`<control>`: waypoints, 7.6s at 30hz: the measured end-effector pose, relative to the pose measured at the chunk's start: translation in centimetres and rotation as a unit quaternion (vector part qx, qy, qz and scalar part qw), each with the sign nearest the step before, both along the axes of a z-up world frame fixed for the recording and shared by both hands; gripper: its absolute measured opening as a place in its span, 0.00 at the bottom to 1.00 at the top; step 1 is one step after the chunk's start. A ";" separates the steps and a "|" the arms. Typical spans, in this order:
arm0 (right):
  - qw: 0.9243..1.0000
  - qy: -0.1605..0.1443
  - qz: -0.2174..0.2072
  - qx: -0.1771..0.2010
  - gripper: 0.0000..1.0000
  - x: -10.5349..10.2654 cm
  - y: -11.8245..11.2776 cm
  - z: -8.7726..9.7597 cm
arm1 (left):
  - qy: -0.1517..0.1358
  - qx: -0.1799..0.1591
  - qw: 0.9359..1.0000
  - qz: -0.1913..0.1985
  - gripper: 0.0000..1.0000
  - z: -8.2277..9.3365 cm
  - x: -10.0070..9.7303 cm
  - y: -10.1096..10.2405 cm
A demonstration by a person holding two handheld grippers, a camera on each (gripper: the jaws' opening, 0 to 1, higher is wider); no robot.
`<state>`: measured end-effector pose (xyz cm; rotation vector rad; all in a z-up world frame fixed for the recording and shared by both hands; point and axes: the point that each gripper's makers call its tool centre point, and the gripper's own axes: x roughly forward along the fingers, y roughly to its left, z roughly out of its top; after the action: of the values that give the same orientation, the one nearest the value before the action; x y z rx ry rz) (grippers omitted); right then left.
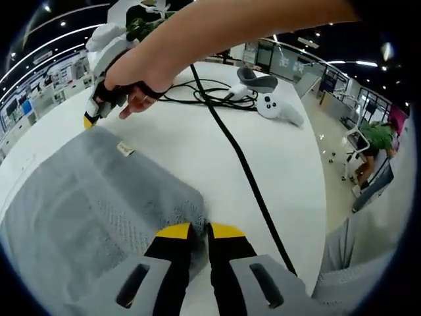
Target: Fold the towel on the table until its edges align and the towel forms a compact rectangular stack.
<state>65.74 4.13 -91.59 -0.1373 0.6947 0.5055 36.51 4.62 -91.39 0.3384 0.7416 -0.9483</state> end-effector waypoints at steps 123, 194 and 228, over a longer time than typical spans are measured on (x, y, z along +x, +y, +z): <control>0.977 -0.175 -0.084 0.084 0.00 0.3 -1.1 25.5 | -0.171 -0.218 0.957 0.087 0.05 28.0 6.3 6.1; 0.987 -0.144 0.042 0.062 0.00 1.8 27.8 26.1 | -0.215 -0.204 0.919 0.259 0.05 24.9 4.4 32.7; 0.988 -0.114 0.093 0.055 0.00 3.7 36.9 19.8 | -0.183 -0.131 0.920 0.322 0.05 17.2 5.4 41.2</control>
<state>69.45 41.07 -71.83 -0.1554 0.4303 0.6937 41.95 45.77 -74.15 0.0184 0.3313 -0.3299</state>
